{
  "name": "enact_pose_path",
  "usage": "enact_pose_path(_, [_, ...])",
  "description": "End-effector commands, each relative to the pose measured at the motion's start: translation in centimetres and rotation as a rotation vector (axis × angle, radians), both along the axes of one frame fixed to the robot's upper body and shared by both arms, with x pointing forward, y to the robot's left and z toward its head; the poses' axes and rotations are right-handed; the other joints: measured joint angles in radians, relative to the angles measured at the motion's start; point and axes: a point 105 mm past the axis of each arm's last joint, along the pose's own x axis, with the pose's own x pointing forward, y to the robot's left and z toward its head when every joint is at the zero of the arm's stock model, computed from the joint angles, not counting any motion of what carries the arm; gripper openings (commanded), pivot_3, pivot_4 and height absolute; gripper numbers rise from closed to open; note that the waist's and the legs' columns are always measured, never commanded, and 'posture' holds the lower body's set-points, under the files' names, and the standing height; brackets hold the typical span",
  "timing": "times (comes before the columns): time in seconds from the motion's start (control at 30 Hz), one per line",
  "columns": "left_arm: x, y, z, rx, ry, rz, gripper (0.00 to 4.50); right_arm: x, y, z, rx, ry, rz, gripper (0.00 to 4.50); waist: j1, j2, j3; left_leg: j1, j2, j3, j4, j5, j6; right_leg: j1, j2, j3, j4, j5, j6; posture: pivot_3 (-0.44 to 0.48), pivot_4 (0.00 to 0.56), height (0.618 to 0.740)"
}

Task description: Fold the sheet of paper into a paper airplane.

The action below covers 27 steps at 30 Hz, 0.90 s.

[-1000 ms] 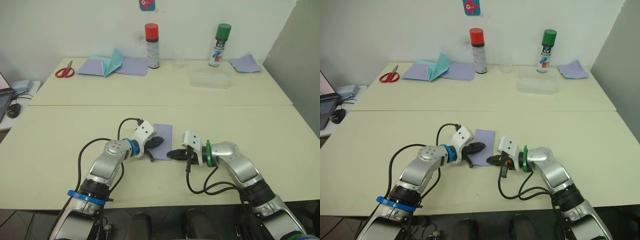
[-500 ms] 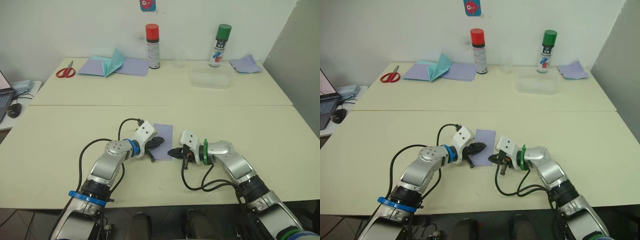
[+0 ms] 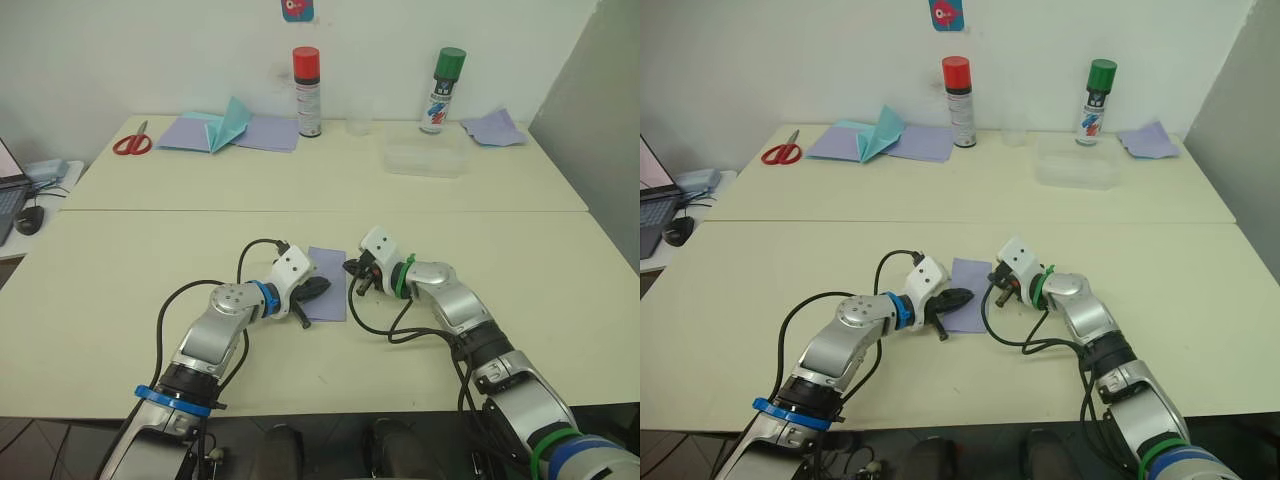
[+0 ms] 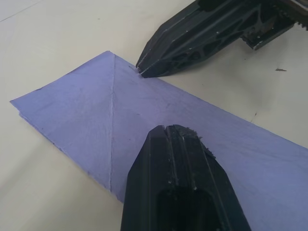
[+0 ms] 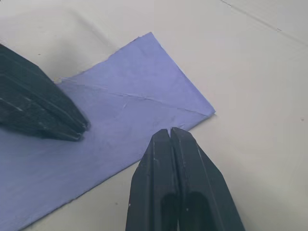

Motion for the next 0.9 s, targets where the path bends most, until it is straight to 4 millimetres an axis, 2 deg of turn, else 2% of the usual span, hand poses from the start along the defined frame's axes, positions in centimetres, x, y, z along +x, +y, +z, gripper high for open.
enact_pose_path(0.03, [-1.1,0.3,-2.6,0.056,0.088,-0.015,0.00,0.7,-0.5,-0.9,-0.031,0.013,-0.034,0.03,-0.001,0.000,0.000,0.000,0.000,0.000,0.000,0.000,0.000,0.000,0.000,0.000,0.000,0.000,0.000,0.000,0.150,0.740])
enact_pose_path(0.4, [-1.1,0.5,-2.8,0.073,0.083,-0.027,0.00,3.2,-0.8,-0.3,-0.020,-0.045,-0.165,0.03,-0.002,0.000,0.000,0.000,0.001,0.000,0.000,0.000,0.000,0.000,0.000,0.000,0.000,0.000,0.000,0.000,0.150,0.740])
enact_pose_path(0.53, [-1.2,0.6,-2.9,0.080,0.080,-0.031,0.00,3.4,-0.2,1.0,0.040,-0.089,-0.149,0.03,-0.003,0.000,0.000,0.000,0.001,0.000,0.000,0.000,0.000,0.000,0.000,0.001,0.000,0.000,0.000,0.000,0.150,0.740])
enact_pose_path(0.63, [-1.2,0.7,-2.9,0.080,0.080,-0.036,0.00,2.7,0.8,3.2,0.164,-0.139,-0.081,0.03,-0.002,0.000,0.000,0.000,0.001,0.000,-0.001,0.000,0.000,-0.001,0.000,0.000,0.000,0.000,0.000,0.000,0.150,0.740])
enact_pose_path(0.7, [-1.2,0.7,-3.0,0.079,0.080,-0.037,0.00,1.8,1.0,4.1,0.180,-0.173,-0.020,0.03,-0.002,0.001,0.000,0.000,0.001,0.000,-0.002,0.000,0.000,-0.001,0.000,0.001,0.000,0.000,0.000,0.000,0.150,0.740])
enact_pose_path(0.8, [-1.1,0.7,-2.9,0.075,0.076,-0.032,0.00,0.1,0.5,4.4,0.152,-0.191,0.058,0.03,0.001,0.001,0.001,-0.002,0.001,0.000,-0.002,0.000,0.000,-0.002,0.000,0.000,-0.001,-0.001,-0.001,0.000,0.150,0.740])
enact_pose_path(0.9, [-1.0,0.7,-2.9,0.072,0.072,-0.034,0.00,-1.6,-0.5,3.8,0.099,-0.179,0.113,0.03,0.001,0.001,0.000,-0.004,0.001,0.000,-0.002,0.000,0.000,-0.002,-0.001,-0.001,-0.001,-0.001,-0.001,0.000,0.150,0.740])
